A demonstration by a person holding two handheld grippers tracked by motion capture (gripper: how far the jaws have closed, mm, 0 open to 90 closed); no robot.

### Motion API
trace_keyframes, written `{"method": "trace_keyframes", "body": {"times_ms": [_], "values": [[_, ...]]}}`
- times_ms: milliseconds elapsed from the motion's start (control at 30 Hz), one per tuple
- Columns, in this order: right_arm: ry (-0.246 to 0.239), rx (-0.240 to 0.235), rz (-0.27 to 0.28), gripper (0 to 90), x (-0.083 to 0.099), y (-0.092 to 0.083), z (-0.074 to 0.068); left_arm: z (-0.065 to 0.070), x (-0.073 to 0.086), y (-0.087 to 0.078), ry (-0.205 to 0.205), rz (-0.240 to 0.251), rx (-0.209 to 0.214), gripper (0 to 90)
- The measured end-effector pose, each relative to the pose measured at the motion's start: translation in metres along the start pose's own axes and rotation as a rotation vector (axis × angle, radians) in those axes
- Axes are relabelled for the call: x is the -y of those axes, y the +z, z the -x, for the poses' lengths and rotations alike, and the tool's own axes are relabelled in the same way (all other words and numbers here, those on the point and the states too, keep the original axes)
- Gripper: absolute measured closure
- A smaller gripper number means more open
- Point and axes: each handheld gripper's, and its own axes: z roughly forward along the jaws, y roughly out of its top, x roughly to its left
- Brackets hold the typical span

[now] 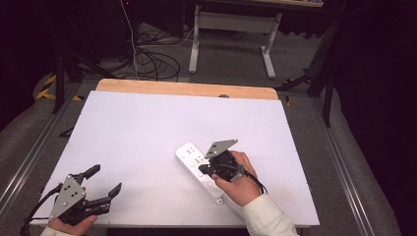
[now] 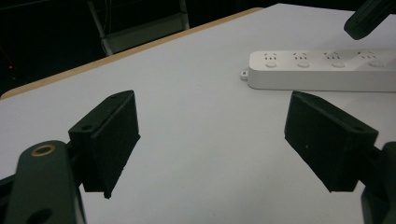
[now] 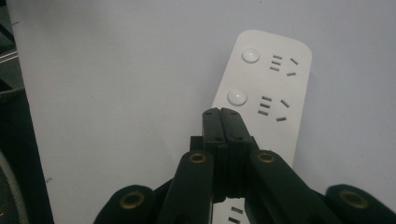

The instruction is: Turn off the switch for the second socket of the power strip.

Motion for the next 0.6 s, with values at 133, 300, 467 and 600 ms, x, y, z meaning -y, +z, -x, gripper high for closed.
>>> {"method": "trace_keyframes", "body": {"times_ms": [133, 300, 467, 600], "values": [[0.01, 0.009, -0.028, 90.0, -0.001, 0.006, 0.0, 0.0, 0.0, 0.0, -0.002, -0.003, 0.003, 18.4], [0.023, 0.009, -0.057, 90.0, -0.001, 0.011, 0.003, 0.0, 0.0, 0.0, -0.007, -0.003, 0.008, 18.4], [0.045, -0.001, -0.098, 90.0, -0.001, 0.017, 0.003, 0.0, 0.0, 0.001, -0.008, -0.004, 0.01, 18.4], [0.057, -0.005, -0.118, 90.0, 0.0, 0.021, 0.005, 0.0, 0.0, 0.001, -0.008, -0.005, 0.01, 18.4]]}}
